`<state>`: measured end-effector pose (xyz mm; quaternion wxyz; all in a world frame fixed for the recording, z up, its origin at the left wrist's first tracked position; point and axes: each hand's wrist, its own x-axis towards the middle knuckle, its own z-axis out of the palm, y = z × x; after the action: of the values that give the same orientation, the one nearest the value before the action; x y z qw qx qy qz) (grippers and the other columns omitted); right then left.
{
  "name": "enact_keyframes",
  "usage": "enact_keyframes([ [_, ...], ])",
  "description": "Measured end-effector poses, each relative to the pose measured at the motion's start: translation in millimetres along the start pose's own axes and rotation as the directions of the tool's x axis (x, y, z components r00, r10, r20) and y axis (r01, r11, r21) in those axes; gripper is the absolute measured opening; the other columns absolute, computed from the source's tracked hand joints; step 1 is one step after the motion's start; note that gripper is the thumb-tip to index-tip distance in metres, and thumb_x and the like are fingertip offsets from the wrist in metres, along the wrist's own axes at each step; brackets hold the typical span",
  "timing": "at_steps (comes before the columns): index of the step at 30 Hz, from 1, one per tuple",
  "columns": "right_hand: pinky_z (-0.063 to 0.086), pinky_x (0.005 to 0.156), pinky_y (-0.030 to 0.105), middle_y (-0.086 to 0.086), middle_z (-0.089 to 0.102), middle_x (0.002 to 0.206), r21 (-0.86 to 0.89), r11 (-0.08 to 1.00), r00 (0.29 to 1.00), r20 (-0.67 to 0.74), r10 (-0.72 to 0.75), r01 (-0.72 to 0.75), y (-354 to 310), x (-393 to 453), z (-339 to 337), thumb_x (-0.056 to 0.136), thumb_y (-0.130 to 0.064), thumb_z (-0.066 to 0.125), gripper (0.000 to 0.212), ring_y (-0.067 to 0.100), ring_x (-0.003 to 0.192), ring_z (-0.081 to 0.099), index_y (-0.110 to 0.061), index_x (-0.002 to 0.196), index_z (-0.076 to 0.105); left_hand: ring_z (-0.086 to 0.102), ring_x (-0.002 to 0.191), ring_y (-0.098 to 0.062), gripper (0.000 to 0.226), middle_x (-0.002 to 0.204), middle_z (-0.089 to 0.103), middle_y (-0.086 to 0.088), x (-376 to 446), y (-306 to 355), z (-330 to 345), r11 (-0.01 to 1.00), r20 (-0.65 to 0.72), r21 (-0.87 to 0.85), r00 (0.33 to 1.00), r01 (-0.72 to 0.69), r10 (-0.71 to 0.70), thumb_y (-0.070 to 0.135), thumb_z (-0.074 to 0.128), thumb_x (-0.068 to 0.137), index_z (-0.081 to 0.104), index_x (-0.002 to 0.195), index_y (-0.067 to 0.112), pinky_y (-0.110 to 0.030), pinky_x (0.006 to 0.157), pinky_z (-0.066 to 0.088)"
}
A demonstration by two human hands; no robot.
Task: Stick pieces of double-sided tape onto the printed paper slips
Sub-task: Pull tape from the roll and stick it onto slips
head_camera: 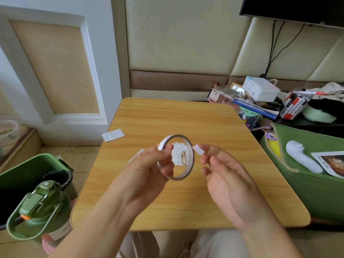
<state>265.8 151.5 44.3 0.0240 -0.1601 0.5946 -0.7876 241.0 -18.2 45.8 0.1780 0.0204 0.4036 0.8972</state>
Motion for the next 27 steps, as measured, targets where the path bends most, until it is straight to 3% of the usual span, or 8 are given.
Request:
enact_keyframes([
  [3,0.028,0.078,0.029,-0.012,0.062,0.086,0.122,0.991,0.997,-0.041,0.063,-0.057,6,2,3,0.059,-0.048,0.081,0.058,0.002,0.082,0.053,-0.009,0.1,0.066,0.034,0.039,-0.009,0.023,0.052,0.032,0.003,-5,-5,6,0.987,0.011,-0.14,0.997,0.073,-0.072,-0.003,0.061,0.065,0.073,0.083,0.005,-0.029,0.07,0.029],
  [4,0.028,0.078,0.029,-0.011,0.058,0.081,0.138,0.988,0.997,-0.041,0.071,-0.065,8,2,5,0.06,-0.047,0.079,0.057,0.003,0.079,0.05,-0.012,0.103,0.071,0.033,0.039,-0.01,0.029,0.051,0.031,0.002,-8,-6,9,0.984,0.012,-0.155,0.997,0.084,-0.083,-0.01,0.06,0.061,0.074,0.083,0.003,-0.028,0.071,0.027],
  [7,0.03,0.084,0.03,-0.016,0.061,0.079,0.158,0.985,0.997,-0.017,0.075,-0.071,9,-2,11,0.069,-0.031,0.065,0.038,0.0,0.08,0.053,-0.028,0.106,0.074,0.033,0.041,-0.011,0.029,0.053,0.03,0.0,-11,-8,13,0.977,0.018,-0.174,0.993,0.122,-0.12,0.0,0.065,0.058,0.074,0.085,0.0,-0.03,0.071,0.023],
  [10,0.032,0.086,0.029,-0.019,0.067,0.082,0.122,0.99,0.997,-0.011,0.074,-0.072,6,-4,13,0.07,-0.023,0.052,0.041,-0.008,0.082,0.057,-0.034,0.102,0.075,0.035,0.042,-0.012,0.033,0.053,0.032,0.0,-13,-10,12,0.969,0.048,-0.195,0.988,0.151,-0.144,0.005,0.068,0.059,0.074,0.092,0.0,-0.03,0.069,0.025],
  [14,0.036,0.088,0.018,-0.022,0.063,0.082,-0.002,1.0,0.999,-0.025,0.022,-0.022,5,-5,12,0.077,-0.018,0.038,0.049,-0.008,0.085,0.055,-0.039,0.105,0.072,0.034,0.041,-0.011,0.031,0.054,0.032,0.001,-17,-9,11,0.964,0.039,-0.222,0.989,0.146,-0.141,0.003,0.065,0.064,0.073,0.094,-0.002,-0.03,0.071,0.021],
  [17,0.037,0.085,0.007,-0.018,0.055,0.081,-0.138,0.99,0.999,-0.007,-0.038,0.036,4,-5,11,0.078,-0.018,0.043,0.047,-0.003,0.086,0.052,-0.041,0.11,0.069,0.034,0.041,-0.01,0.031,0.053,0.033,0.003,-18,-9,10,0.962,0.033,-0.235,0.99,0.14,-0.136,0.002,0.069,0.061,0.074,0.091,0.0,-0.03,0.072,0.022],
  [21,0.036,0.089,0.008,-0.012,0.048,0.088,-0.315,0.946,0.997,0.004,-0.077,0.074,3,-5,8,0.075,-0.036,0.045,0.044,0.003,0.091,0.048,-0.043,0.111,0.069,0.034,0.04,-0.009,0.035,0.052,0.033,0.004,-20,-8,10,0.959,0.05,-0.248,0.99,0.14,-0.131,0.007,0.074,0.056,0.073,0.091,0.001,-0.03,0.073,0.024],
  [27,0.031,0.09,0.016,-0.021,0.045,0.084,-0.579,0.806,0.99,0.012,-0.142,0.123,-1,-4,6,0.077,-0.038,0.038,0.046,0.01,0.094,0.045,-0.054,0.113,0.062,0.033,0.04,-0.009,0.035,0.053,0.031,0.005,-21,-5,10,0.962,0.037,-0.239,0.991,0.132,-0.126,0.008,0.076,0.055,0.073,0.09,0.002,-0.031,0.072,0.031],
])
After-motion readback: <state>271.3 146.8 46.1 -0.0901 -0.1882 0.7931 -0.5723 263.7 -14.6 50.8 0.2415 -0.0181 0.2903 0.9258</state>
